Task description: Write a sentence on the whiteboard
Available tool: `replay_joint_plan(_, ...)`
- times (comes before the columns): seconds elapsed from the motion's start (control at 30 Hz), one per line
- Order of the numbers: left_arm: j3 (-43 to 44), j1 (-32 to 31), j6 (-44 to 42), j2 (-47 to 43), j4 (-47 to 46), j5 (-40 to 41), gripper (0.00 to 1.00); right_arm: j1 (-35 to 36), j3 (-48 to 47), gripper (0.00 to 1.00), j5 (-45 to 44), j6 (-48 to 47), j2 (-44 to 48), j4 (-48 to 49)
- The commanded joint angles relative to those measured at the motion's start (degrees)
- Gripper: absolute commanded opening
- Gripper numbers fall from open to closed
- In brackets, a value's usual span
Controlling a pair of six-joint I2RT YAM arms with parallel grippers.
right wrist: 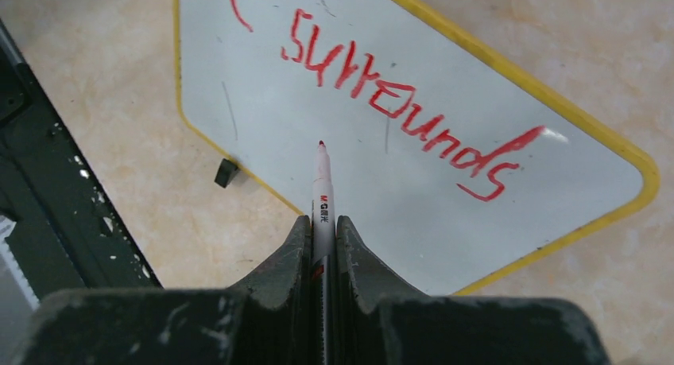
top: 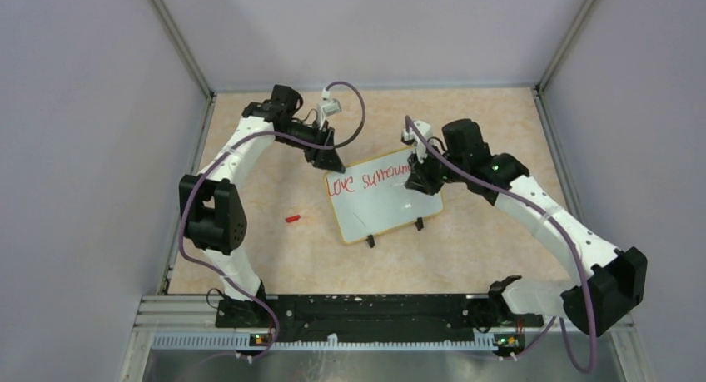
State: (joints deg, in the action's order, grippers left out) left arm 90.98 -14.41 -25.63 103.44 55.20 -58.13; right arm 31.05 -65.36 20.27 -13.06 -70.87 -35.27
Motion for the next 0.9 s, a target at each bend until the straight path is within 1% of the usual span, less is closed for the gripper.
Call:
replay_joint_plan(0.0, -0.5, 3.2, -1.6, -4.8, 0.7, -3.3, 0.56, 3.6, 0.0, 0.00, 3.6, -0.7, 2.3, 0.9)
replay_joint_plan(0.13, -2.0, 5.4, -4.1, -6.0, 3.6, -3.9, 0.62, 8.0, 1.8, 0.00, 3.1, -1.9, 2.4, 2.0)
replay_joint_plan(0.27, -4.8, 5.6, -4.7, -6.9, 3.9, -3.8, 0.65, 11.4, 4.2, 0.00, 1.5, -3.4, 1.6, 4.7)
replay_joint_plan(0.43, -6.7, 5.5, -4.4, -6.6, 2.8, -4.1, 0.66, 14.8, 6.3, 0.00, -0.2, -4.3, 0.5, 8.6)
replay_joint_plan(0.63, -7.0, 4.0, -4.0, -5.4, 2.4, -3.6, 0.66, 18.0, 7.2, 0.00, -3.0, -3.2, -0.9, 12.9)
replay_joint_plan(0.73, -7.1, 3.6, -3.5, -5.1, 1.8, -3.7, 0.59, 19.1, 7.4, 0.00, -7.1, -2.3, -2.0, 15.6)
replay_joint_plan(0.87, -7.0, 3.4, -2.6, -4.2, 1.3, -4.0, 0.43, 19.5, 7.8, 0.00, -10.8, -1.5, -3.3, 19.0)
